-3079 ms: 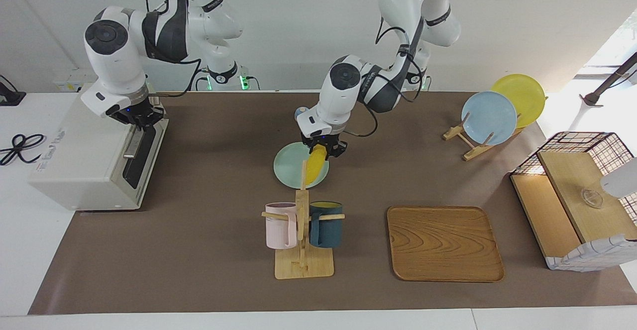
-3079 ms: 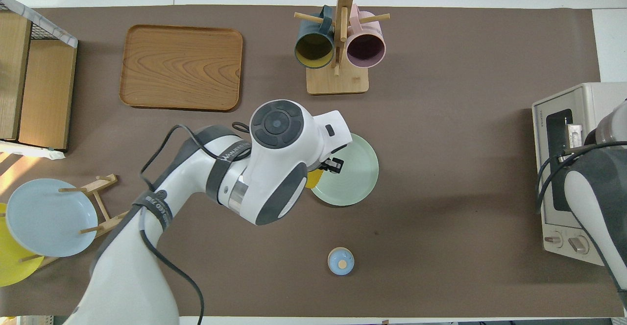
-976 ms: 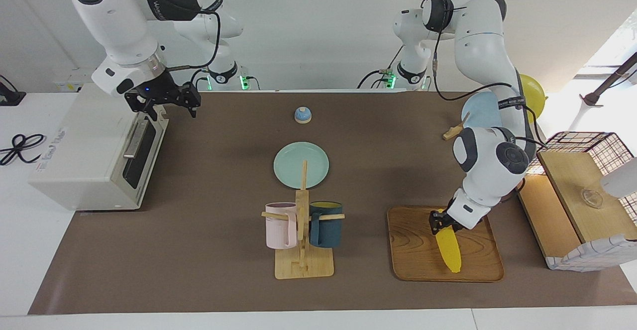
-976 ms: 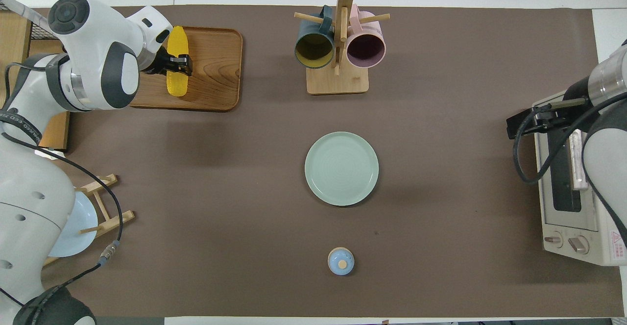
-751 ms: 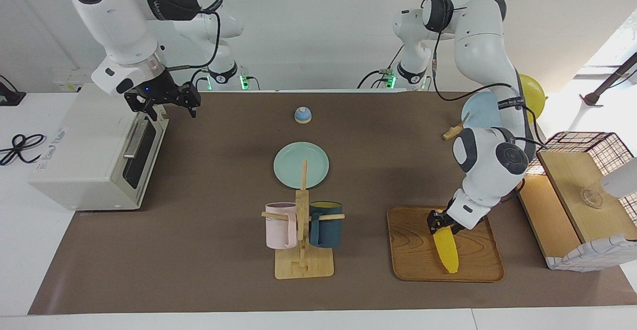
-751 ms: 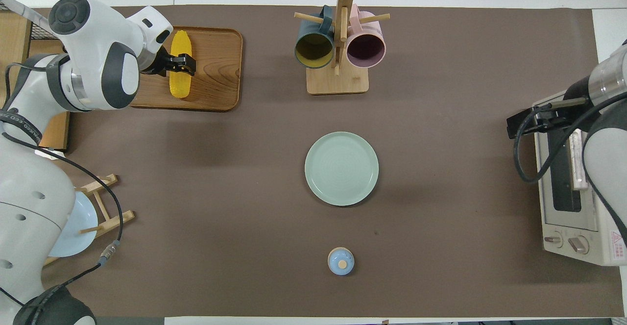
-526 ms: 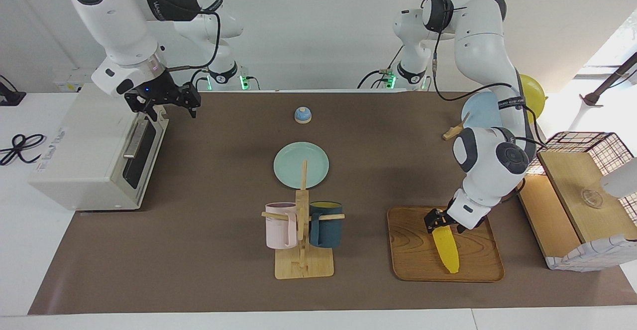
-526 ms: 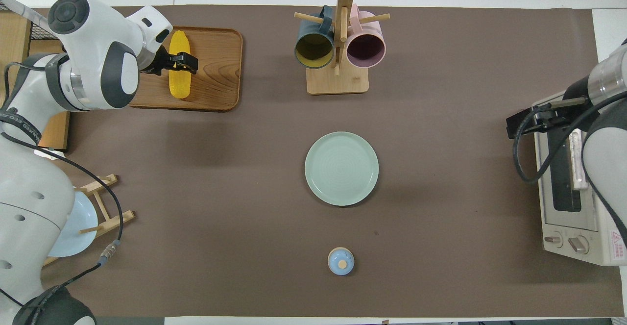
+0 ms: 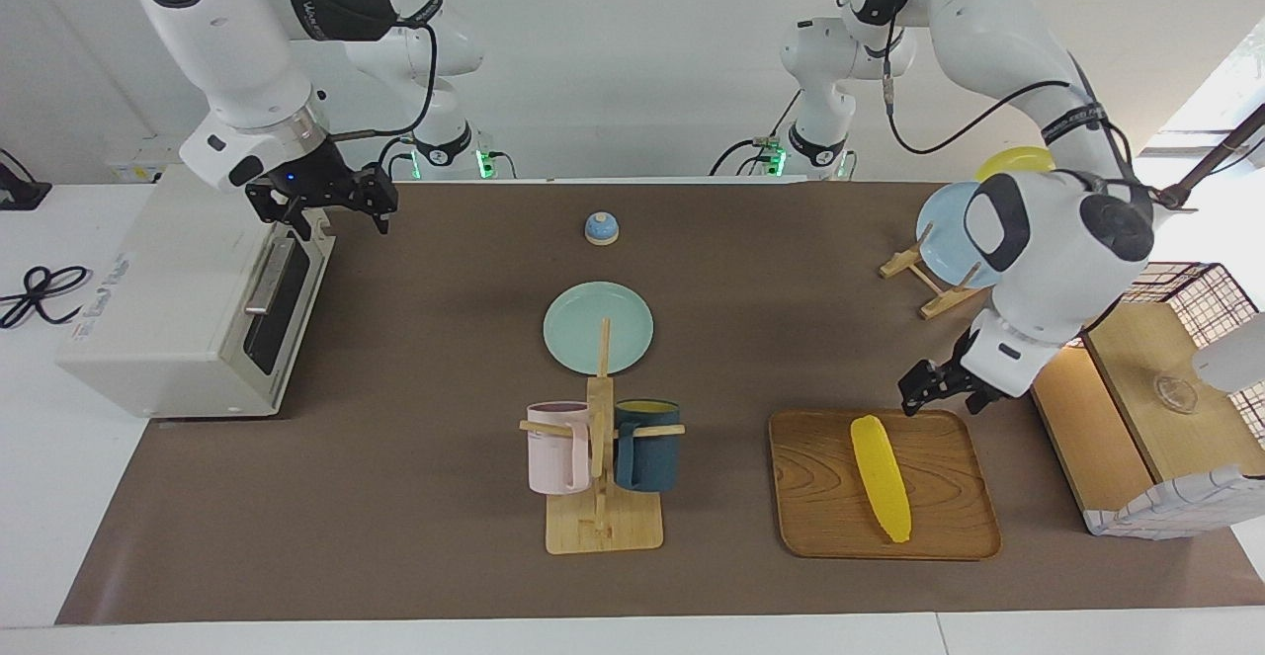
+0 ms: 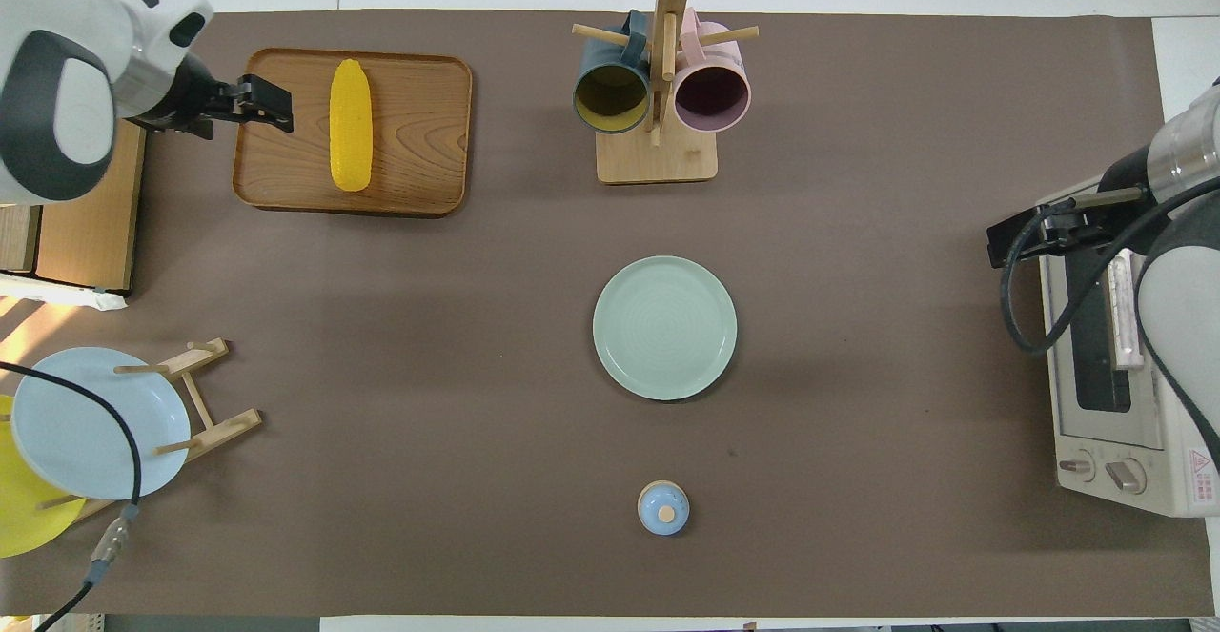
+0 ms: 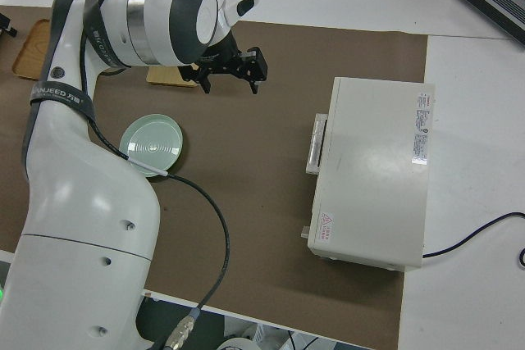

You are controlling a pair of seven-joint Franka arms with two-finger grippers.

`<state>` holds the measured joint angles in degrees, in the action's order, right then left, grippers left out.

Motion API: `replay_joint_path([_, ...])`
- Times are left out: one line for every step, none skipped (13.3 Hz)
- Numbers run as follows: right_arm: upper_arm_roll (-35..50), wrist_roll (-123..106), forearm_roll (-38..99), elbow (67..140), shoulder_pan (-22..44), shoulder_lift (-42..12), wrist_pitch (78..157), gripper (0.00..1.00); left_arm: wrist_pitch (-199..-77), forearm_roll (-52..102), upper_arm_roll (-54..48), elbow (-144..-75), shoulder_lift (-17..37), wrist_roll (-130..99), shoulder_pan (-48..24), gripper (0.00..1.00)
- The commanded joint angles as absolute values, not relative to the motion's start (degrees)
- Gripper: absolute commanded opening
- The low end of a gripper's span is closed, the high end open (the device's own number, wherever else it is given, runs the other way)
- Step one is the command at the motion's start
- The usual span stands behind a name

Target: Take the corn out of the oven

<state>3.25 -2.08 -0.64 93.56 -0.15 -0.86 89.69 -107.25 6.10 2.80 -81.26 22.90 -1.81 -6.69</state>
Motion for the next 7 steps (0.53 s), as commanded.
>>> replay_joint_path([3.5, -1.1, 0.6, 91.9, -0.6, -2.1, 88.5, 1.0, -97.7, 4.9, 4.4, -82.9, 14.7, -3.3, -6.5, 1.0])
replay_joint_path([3.5, -1.1, 0.6, 91.9, -0.6, -2.2, 88.6, 1.0, -94.3, 4.9, 4.6, -83.2, 11.9, -3.3, -6.4, 1.0])
replay_joint_path([3.5, -1.1, 0.6, 91.9, -0.5, -2.2, 88.6, 1.0, -91.2, 4.9, 4.7, -83.2, 9.8, -3.4, -6.4, 1.0])
replay_joint_path([3.5, -1.1, 0.6, 91.9, -0.5, -2.2, 88.6, 1.0, -88.8, 4.9, 4.7, -83.2, 7.9, -3.4, -6.4, 1.0])
replay_joint_path([3.5, -1.1, 0.6, 91.9, -0.5, -2.2, 88.7, 1.0, -86.6, 4.9, 4.7, -83.3, 6.5, -3.4, -6.4, 1.0])
replay_joint_path([3.5, -1.1, 0.6, 91.9, -0.6, -2.3, 88.7, 1.0, -85.1, 4.8, 4.7, -84.4, 4.9, -3.4, -6.5, 1.0])
replay_joint_path([3.5, -1.1, 0.6, 91.9, -0.6, -2.2, 88.7, 1.0, -85.0, 4.7, 4.7, -86.3, 3.4, -3.4, -6.6, 1.0])
